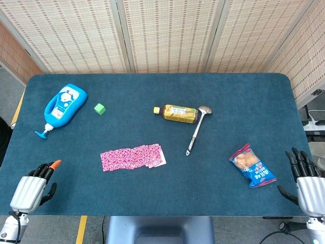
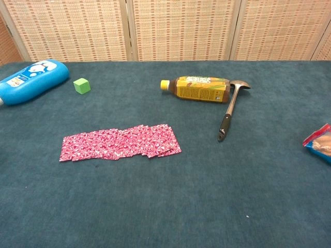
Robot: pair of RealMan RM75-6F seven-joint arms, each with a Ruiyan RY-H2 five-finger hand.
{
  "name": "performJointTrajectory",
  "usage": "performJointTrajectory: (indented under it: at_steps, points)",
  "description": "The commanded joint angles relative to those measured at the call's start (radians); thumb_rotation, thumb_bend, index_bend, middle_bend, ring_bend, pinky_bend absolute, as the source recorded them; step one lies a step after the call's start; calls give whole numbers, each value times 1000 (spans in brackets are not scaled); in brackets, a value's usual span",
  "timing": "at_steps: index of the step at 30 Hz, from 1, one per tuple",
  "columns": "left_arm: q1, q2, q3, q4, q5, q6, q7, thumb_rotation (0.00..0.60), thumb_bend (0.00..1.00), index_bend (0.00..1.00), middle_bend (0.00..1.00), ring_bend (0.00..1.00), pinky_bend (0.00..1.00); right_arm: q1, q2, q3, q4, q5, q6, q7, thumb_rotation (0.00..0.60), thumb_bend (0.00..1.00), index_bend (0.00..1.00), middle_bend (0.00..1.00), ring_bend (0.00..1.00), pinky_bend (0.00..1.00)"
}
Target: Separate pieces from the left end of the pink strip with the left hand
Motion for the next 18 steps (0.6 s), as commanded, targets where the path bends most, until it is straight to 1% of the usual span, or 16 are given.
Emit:
performJointTrajectory:
  at_steps: [1,5,11,14,18]
  points:
    - [-1,-1,-2,0,-2,0,2,600,498,119,202,219,459,6,3,1,-7,8,-18,-4,600,58,0,0,0,202]
    - [3,-3,1,9,3,6,-8,600,498,107,201,219,459,10,4,-1,-11,11,-34,-10,600,58,0,0,0,202]
    - [0,-10,4,20,19,7,-9,600,506,6,205,222,461,15,-4,-6,12,-35,-17,37,600,57,0,0,0,203]
    - [-6,-15,5,26,18,-6,-6,600,519,0,255,259,462,5,8,-13,17,-56,9,71,600,58,0,0,0,202]
    - [-12,-17,10,18,16,-25,8,600,540,0,401,370,470,-18,28,-24,23,-97,69,140,600,58,0,0,0,203]
